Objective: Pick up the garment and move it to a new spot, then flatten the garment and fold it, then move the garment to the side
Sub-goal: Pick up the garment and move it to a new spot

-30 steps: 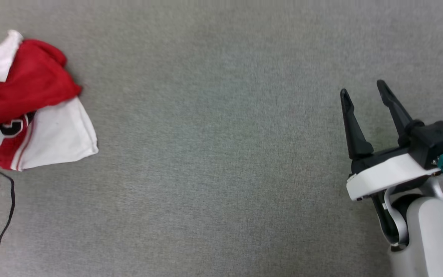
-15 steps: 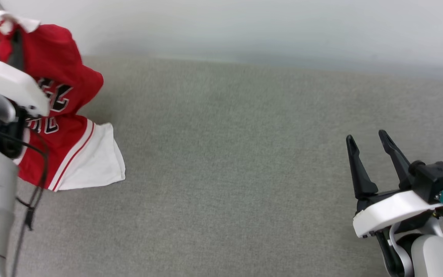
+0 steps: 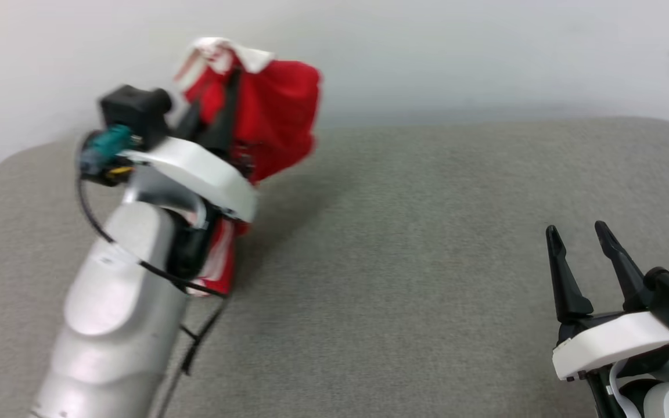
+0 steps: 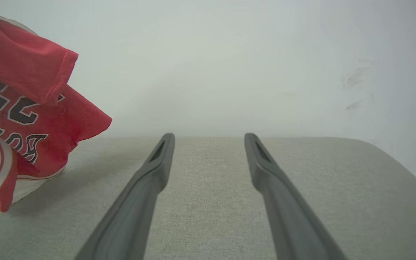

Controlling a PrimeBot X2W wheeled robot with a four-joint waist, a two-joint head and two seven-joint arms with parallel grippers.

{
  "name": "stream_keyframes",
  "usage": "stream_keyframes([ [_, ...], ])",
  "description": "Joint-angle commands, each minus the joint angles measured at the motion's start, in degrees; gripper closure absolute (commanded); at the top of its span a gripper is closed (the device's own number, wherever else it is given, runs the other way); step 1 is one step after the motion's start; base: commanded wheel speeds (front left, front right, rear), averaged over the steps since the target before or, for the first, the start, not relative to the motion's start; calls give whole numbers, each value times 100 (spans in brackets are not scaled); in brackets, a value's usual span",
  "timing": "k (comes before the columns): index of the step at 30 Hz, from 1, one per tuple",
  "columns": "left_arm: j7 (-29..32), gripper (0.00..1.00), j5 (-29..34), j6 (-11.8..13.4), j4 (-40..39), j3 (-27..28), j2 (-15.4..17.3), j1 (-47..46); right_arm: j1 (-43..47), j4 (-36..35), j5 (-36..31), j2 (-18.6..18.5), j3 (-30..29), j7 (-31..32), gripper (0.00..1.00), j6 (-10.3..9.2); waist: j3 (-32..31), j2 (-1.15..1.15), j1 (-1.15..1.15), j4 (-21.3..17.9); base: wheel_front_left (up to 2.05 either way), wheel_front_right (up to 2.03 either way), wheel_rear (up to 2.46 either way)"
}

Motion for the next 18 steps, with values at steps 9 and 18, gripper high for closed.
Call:
stream_keyframes([
  [9,325,100,-38,-207,-558,-1068,-651,714,-160,-152,111,4,25,-40,0,-2,890,0,1,-717,0,0,0],
  [18,444,100,114,-324,-298,-2097,-647,1409,-425,18,192,5,99,-255,0,-2,1488,0,1,-745,0,0,0],
])
